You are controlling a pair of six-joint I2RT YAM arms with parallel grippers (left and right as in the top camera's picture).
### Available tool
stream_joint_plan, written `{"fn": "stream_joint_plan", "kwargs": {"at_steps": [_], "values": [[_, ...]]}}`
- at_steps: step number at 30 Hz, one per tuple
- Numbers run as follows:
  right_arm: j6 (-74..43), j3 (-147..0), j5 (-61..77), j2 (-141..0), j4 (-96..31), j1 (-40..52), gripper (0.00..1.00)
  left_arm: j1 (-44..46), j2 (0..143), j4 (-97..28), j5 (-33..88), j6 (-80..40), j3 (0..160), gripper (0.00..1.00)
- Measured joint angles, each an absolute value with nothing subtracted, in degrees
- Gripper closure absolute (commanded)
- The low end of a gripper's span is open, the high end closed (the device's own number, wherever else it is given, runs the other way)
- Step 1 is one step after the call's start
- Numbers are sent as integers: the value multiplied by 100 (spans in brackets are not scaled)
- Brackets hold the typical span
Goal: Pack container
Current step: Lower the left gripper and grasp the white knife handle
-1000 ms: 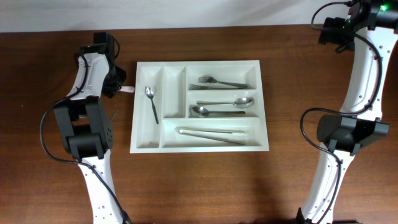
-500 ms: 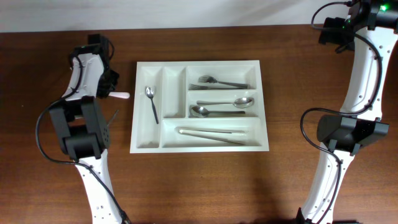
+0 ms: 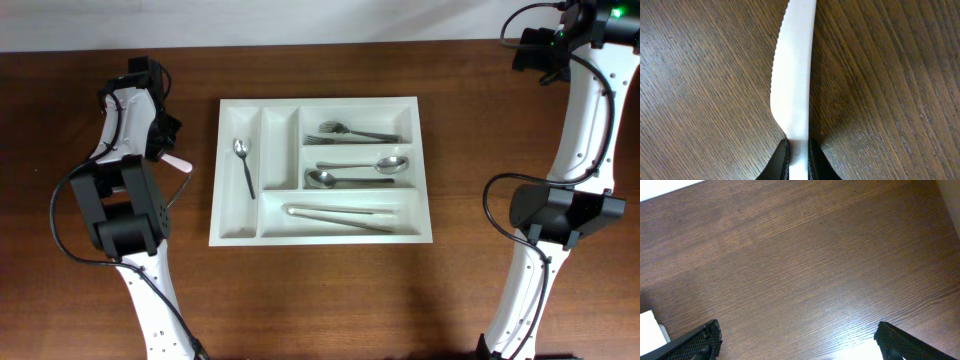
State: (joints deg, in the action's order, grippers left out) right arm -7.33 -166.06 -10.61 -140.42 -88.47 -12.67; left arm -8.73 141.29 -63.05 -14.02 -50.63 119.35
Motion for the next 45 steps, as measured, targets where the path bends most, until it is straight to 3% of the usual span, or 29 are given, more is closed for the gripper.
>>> {"fn": "stream_joint_plan", "kwargs": {"at_steps": [25, 38, 40, 45], "values": [[-731, -16606, -1061, -14042, -8847, -1267, 1, -904, 14129, -6361, -1247, -3756, 11937, 98], [-733, -16606, -1061, -14042, -8847, -1267, 1, -904, 14129, -6329, -1223, -934, 11937, 98], [-733, -16606, -1061, -14042, -8847, -1264, 1, -904, 14129, -6364, -1221, -473, 11939, 91], [-731, -16606, -1061, -14042, -8847, -1267, 1, -904, 14127, -6521, -1240, 193, 11952, 52]]}}
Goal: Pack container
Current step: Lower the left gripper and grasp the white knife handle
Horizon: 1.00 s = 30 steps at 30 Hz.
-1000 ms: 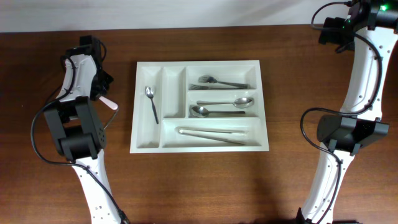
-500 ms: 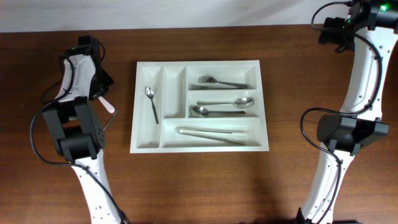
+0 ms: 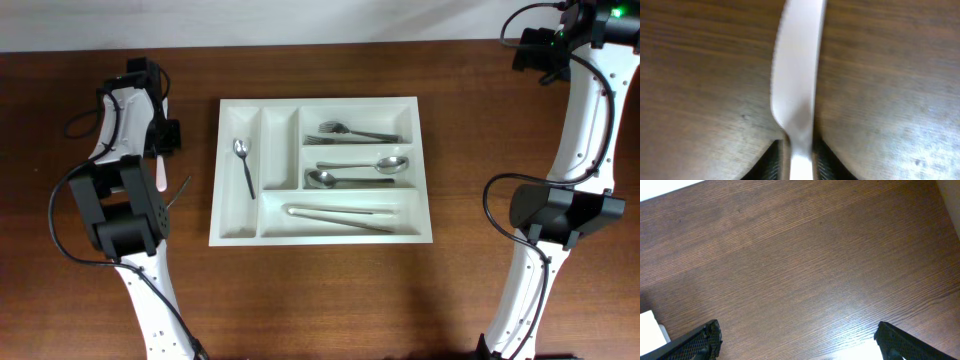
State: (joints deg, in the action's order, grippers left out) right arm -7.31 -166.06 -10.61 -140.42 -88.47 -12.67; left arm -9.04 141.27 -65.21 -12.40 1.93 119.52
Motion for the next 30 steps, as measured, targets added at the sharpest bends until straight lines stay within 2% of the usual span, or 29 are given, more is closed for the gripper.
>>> {"fn": "stream_joint_plan", "kwargs": {"at_steps": [2, 4, 18, 22, 30], "values": [[-733, -16606, -1063, -14042, -8847, -1267, 1, -917, 14125, -6576, -1251, 298, 11979, 47], [-731, -16606, -1061, -14042, -8847, -1267, 1, -937, 14123, -6608, -1227, 370, 11992, 46], [-733, -16606, -1061, -14042, -8847, -1267, 1, -930, 14138, -7671, -322, 244, 11983, 51], [-731, -16606, -1061, -14042, -8847, -1264, 1, -930, 14145, -7695, -268, 213, 11983, 57], [-731, -16606, -1061, -14042, -8847, -1267, 1, -930, 14149, -7607, -187, 185, 11983, 81]]}}
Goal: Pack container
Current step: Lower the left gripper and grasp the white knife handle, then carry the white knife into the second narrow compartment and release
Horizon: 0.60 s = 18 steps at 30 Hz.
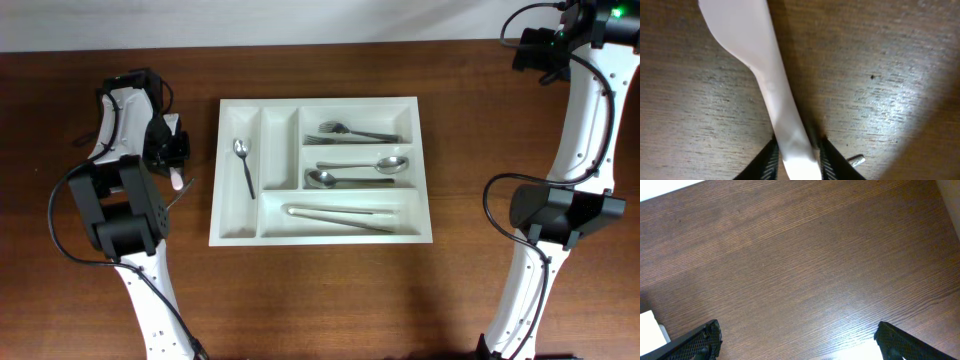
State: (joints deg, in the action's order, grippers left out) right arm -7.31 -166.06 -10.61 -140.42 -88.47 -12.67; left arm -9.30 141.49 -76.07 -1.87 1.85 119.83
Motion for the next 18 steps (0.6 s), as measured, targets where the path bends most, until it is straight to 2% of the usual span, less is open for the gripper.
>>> {"fn": "stream_joint_plan", "kwargs": {"at_steps": [5, 18], "values": [[-733, -16606, -1061, -14042, -8847, -1267, 1, -930, 14149, -7540, -187, 163, 11983, 97], [-733, -16606, -1061, -14042, -8847, -1264, 1, -930, 14256, -7422, -189, 152, 12357, 98]]}}
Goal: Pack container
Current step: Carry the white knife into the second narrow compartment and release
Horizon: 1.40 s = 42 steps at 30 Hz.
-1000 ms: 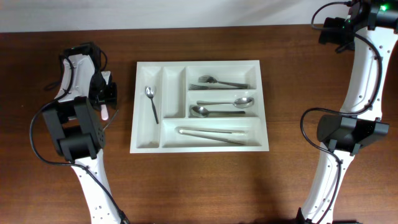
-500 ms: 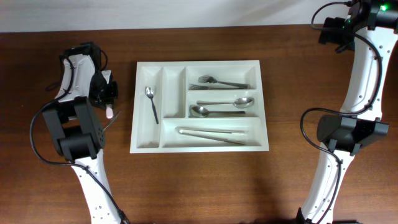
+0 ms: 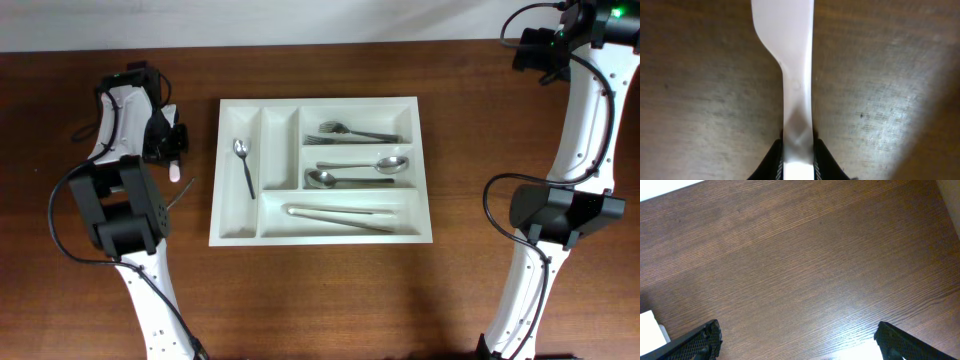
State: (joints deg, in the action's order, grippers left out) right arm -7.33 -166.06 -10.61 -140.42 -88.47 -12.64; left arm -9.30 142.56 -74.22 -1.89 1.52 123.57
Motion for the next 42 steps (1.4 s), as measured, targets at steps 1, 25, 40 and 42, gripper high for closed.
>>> {"fn": "stream_joint_plan", "kwargs": {"at_steps": [1, 25, 40, 42], "values": [[-731, -16606, -1061, -14042, -8847, -1267, 1, -930, 14309, -7520, -189, 152, 12519, 98], [-731, -16606, -1061, -14042, -8847, -1267, 1, 1472, 14396, -9564, 5, -1131, 15377, 98], [-733, -16606, -1061, -14042, -8847, -1267, 1, 1881, 14396, -9428, -237, -2316, 14182, 98], [-733, -16606, -1061, -14042, -8847, -1267, 1, 1907, 14396, -9336, -237, -2342, 14005, 98]]}}
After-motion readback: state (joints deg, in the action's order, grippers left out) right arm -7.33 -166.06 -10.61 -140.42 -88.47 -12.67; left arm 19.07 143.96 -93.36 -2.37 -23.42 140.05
